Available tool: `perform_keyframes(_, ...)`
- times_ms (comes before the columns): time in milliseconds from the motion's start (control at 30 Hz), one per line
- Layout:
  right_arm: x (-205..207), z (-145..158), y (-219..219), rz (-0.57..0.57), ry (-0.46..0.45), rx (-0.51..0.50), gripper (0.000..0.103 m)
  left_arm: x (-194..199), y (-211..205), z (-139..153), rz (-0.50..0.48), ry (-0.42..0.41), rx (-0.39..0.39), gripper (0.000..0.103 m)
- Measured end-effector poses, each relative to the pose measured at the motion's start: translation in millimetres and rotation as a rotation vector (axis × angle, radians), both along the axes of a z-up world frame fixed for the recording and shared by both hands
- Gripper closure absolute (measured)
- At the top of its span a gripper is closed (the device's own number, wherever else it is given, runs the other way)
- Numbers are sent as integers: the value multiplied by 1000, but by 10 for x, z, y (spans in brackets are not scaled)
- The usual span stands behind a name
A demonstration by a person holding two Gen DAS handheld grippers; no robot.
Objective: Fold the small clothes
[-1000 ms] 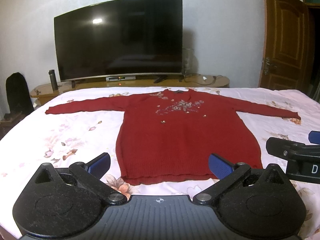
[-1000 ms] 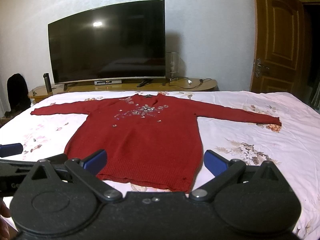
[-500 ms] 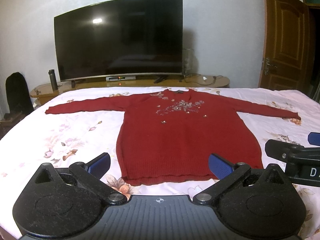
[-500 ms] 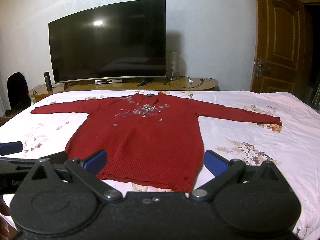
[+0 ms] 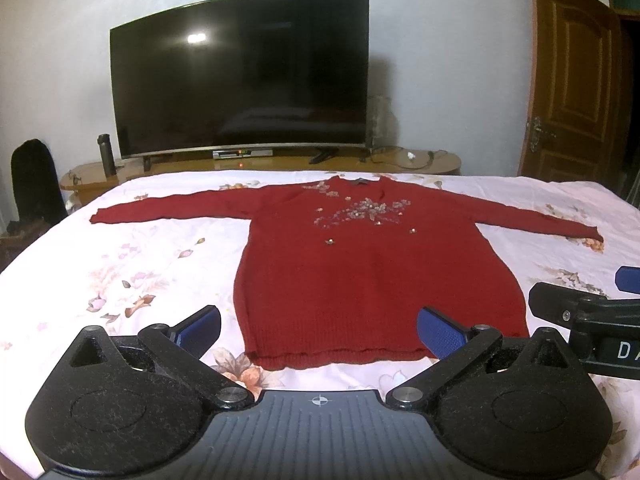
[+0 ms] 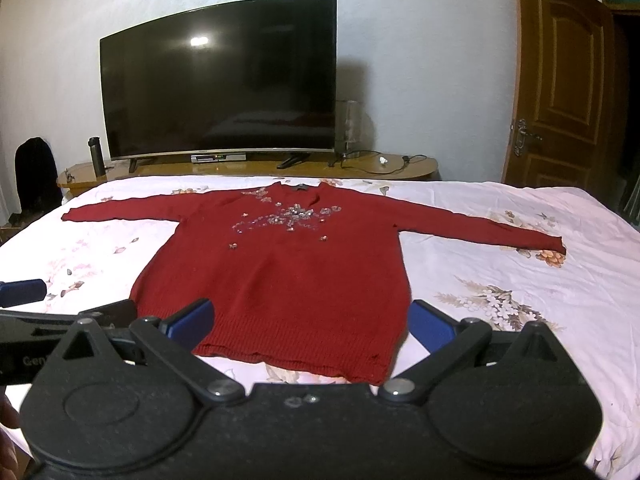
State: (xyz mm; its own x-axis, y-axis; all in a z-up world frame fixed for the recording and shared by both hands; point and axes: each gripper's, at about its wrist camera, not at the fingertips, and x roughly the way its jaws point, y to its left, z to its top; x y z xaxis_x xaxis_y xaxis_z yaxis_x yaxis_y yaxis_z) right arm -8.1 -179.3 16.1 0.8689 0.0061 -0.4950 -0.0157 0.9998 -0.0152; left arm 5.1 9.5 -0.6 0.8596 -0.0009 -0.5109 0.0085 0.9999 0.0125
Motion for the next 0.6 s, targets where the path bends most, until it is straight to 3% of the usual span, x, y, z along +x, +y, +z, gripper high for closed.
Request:
perform_keyframes(100, 3, -9, 13, -3, 8, 0, 0, 20, 20, -5, -2, 9, -13, 0)
perform_keyframes(233, 43, -18, -54, -12, 20, 12, 0, 112, 184, 28, -34, -11, -169, 0)
perform_keyframes(400, 143, 16, -480, -93, 6, 61, 0, 521, 305, -49, -77, -3, -300, 0)
perform_keyframes(467, 249, 13, -760, -132, 13, 97, 1, 728, 306, -87, -74, -12, -309, 0)
perform_keyframes(600, 564, -31, -1412, -221, -6, 185, 26, 1188, 253, -183, -58, -4, -270, 0)
